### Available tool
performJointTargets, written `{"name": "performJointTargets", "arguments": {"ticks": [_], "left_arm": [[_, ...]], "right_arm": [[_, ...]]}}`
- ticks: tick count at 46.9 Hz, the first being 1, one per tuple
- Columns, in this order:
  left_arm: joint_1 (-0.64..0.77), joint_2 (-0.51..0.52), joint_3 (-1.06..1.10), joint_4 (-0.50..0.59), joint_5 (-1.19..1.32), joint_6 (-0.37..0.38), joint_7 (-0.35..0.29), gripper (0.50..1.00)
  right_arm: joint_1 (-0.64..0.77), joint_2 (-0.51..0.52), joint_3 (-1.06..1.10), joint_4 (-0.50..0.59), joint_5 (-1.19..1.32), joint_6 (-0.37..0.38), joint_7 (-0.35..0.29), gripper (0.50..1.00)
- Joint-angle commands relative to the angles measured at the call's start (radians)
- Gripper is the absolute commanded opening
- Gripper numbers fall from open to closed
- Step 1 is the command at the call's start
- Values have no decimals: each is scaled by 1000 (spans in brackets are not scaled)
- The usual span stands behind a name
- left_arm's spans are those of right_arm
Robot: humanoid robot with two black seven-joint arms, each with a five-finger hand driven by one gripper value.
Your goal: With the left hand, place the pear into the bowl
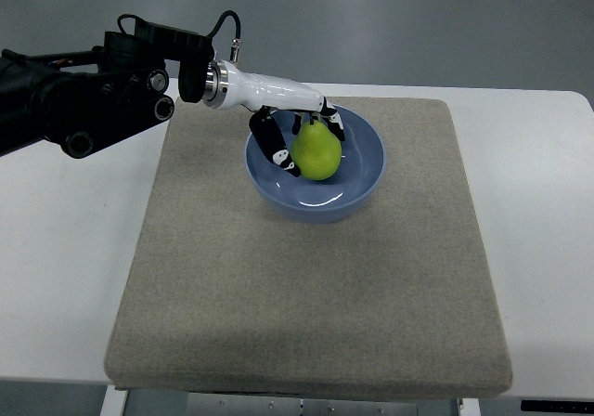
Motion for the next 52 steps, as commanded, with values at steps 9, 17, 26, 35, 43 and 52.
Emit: {"name": "performJointTargets", "arguments": {"ticks": [9, 17, 26, 35, 43, 52], "left_arm": [[3, 0, -4, -4, -23, 23, 0, 994], [3, 5, -15, -10, -60, 26, 0, 996], [-42, 49, -19, 1, -280, 26, 2, 996], [-84, 101, -19, 47, -532, 25, 3, 996], [-63, 103, -50, 152, -806, 23, 5, 996], [31, 101, -72, 225, -1158, 22, 5, 996]], "right_arm": [[0, 0, 0, 0, 0, 0, 0, 926], [0, 0, 0, 0, 0, 0, 0, 926], [0, 0, 0, 0, 0, 0, 0, 926], [0, 0, 0, 0, 0, 0, 0, 926], [0, 0, 0, 0, 0, 0, 0, 926], [0, 0, 0, 0, 0, 0, 0, 926]]}}
